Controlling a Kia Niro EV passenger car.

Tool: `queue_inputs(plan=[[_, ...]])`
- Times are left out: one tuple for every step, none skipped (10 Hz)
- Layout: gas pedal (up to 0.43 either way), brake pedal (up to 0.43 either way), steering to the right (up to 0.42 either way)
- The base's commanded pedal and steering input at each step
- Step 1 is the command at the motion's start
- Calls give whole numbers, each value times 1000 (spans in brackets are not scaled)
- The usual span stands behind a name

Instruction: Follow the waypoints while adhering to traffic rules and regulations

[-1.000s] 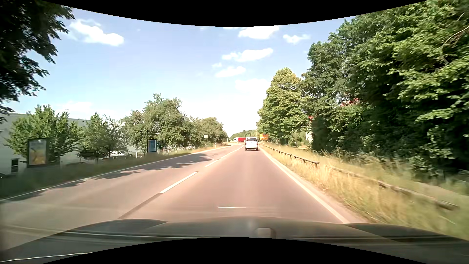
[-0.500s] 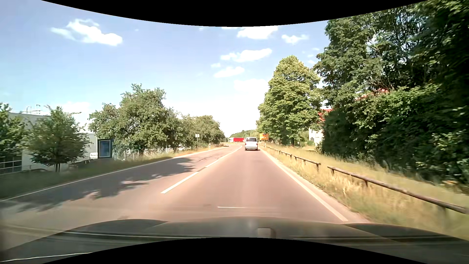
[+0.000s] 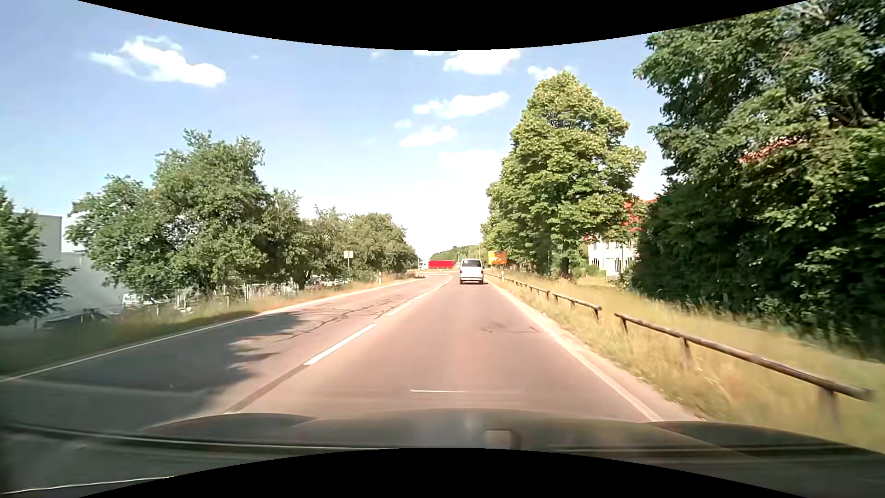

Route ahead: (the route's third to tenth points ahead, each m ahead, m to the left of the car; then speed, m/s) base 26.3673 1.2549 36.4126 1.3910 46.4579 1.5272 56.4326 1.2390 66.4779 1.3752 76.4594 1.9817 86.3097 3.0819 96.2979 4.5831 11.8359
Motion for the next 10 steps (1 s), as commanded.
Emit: queue_inputs(plan=[[39,6,6],[39,6,6],[39,6,6],[28,6,6],[28,6,6],[28,6,6],[28,6,5],[28,6,0],[28,6,-1],[28,6,1]])
